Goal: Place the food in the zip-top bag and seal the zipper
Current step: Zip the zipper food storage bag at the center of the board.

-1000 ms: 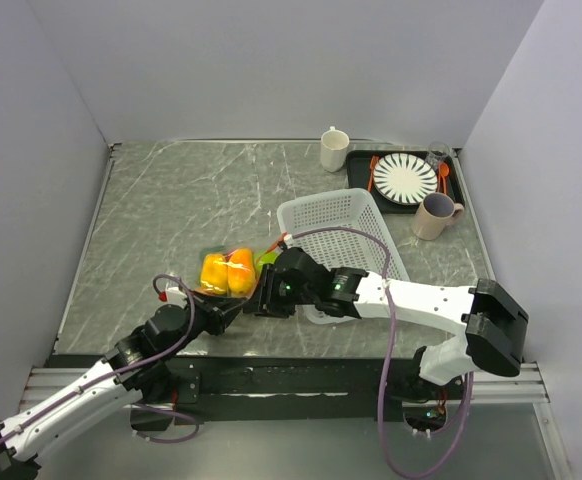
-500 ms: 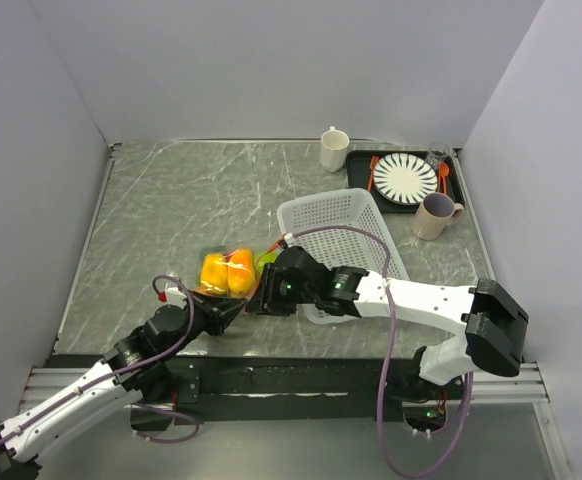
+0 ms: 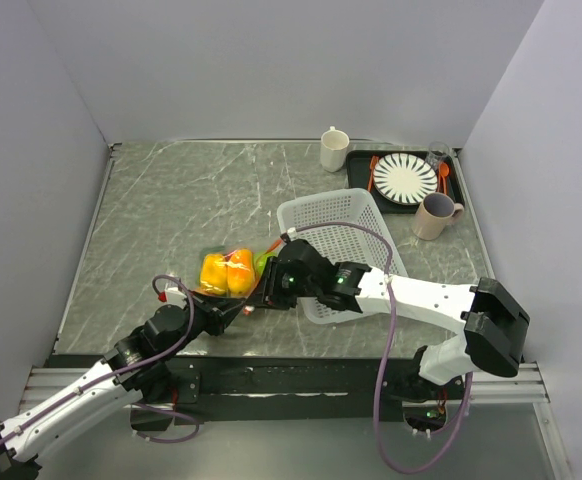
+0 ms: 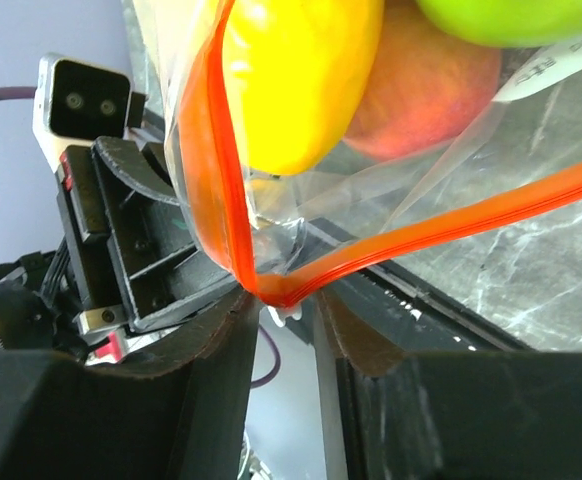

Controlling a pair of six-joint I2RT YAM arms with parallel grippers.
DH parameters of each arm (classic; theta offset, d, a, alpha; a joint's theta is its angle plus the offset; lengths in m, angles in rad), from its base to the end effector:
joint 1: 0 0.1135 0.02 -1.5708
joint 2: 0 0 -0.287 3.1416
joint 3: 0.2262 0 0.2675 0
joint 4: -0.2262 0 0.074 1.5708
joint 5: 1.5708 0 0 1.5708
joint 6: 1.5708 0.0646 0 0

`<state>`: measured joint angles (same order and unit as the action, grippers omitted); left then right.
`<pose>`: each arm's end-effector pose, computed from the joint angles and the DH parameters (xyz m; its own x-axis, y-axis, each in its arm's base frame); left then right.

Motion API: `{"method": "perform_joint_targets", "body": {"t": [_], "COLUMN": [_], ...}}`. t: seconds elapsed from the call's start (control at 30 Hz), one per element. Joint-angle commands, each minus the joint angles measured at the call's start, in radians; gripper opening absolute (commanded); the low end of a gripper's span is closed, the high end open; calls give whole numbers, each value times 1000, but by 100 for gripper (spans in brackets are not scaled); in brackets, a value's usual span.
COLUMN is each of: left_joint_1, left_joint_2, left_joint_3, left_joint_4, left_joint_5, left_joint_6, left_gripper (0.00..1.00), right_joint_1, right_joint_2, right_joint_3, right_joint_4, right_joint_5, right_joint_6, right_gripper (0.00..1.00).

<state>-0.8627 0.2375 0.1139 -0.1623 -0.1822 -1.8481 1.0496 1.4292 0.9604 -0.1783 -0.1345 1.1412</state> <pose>0.0994 -0.0980 0.1696 -0.5595 -0.8008 0.2135 -0.3500 -0.0052 -0.9367 0.1664 0.3072 0.2502 -0.9548 0.1465 -0.2588 -0.1072 0.6422 0.7590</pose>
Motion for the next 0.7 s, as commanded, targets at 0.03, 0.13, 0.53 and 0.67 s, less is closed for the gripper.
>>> {"method": "perform_joint_targets", "body": {"t": [0.03,0.13,0.53,0.67], "left_joint_1": [-2,-2,-1,-2], "left_joint_2": [5,6,-3,-6], "left_joint_3": [9,6,0,1], "left_joint_4": [37,43,40,30], "left_joint_5": [-14,-14,-14,-14], "left_joint_6": [-11,-16,-23,-22], "left_gripper": [1,1,1,1], "right_joint_1": [-3,-2,0,1], "right_joint_2": [-13,-23,-10,-22], "right_joint_3": [-34,-40,-32,-34], "right_joint_4": [97,91,105,100], "right_joint_5": [-47,-45,-53,-48], "right_joint_6": [40,40,32,29], "right_gripper": [34,34,8,0]}}
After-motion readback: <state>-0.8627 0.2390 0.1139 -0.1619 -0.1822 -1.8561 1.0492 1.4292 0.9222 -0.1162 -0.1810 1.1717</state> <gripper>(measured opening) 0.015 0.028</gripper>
